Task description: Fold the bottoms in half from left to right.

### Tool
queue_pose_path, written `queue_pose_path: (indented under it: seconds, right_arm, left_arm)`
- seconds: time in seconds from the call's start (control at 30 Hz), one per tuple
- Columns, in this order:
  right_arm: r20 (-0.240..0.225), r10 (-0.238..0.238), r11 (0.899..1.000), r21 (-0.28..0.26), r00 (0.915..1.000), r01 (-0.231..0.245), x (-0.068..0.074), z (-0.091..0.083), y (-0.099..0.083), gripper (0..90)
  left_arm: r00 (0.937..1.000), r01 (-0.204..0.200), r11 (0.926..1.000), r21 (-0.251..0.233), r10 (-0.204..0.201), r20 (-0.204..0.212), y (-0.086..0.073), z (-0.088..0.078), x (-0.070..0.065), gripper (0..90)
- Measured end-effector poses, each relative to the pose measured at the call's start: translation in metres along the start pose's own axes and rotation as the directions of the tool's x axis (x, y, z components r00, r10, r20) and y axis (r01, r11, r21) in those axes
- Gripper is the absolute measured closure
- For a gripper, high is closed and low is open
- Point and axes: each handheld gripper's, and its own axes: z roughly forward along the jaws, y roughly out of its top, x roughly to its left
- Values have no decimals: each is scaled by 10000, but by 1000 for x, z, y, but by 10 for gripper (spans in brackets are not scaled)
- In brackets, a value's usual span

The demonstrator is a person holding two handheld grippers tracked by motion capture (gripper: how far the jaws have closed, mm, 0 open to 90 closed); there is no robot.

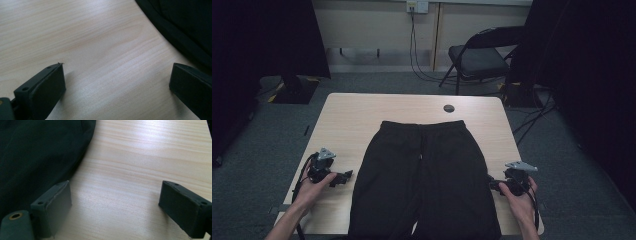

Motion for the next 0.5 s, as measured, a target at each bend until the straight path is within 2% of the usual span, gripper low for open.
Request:
queue_pose_path:
  seconds: [0.07, 0.23, 0.27, 0.3, 0.33, 0.37, 0.47, 0.5]
  right_arm:
    - [18, 2, 10000, -1, 10000, -2, 0, 0, 0, 103]
    - [140, 98, 9999, 108, 9999, -99, 3, -1, 1, 134]
    - [154, 97, 9998, 172, 9998, -99, 4, -2, 2, 136]
    - [170, 118, 9997, 223, 9998, -122, 5, -3, 2, 142]
    - [90, 118, 9996, 271, 9999, -121, 5, -3, 3, 189]
    - [60, 120, 9994, 321, 9999, -122, 5, -5, 4, 219]
    - [34, -30, 9991, 426, 10000, 29, 8, -8, 6, 190]
    - [148, -69, 9998, 161, 9999, 67, 12, -14, 10, 216]
  left_arm:
    - [10000, -64, 9997, 234, 65, -17, 3, -1, 1, 11]
    - [9998, -179, 9996, 223, 178, 76, 5, -1, -1, 43]
    - [9998, -166, 9996, 207, 165, 67, 6, -1, 0, 66]
    - [9999, -73, 9999, 119, 72, 115, 7, -2, 0, 191]
    - [9997, 103, 9999, 1, -103, 209, 7, -3, 1, 203]
    - [9992, 177, 9998, 133, -182, 346, 6, -6, 2, 192]
    - [9994, 106, 9999, 28, -107, 342, 6, -9, 3, 210]
    - [9995, 103, 9999, -132, -99, 287, 6, -12, 3, 214]
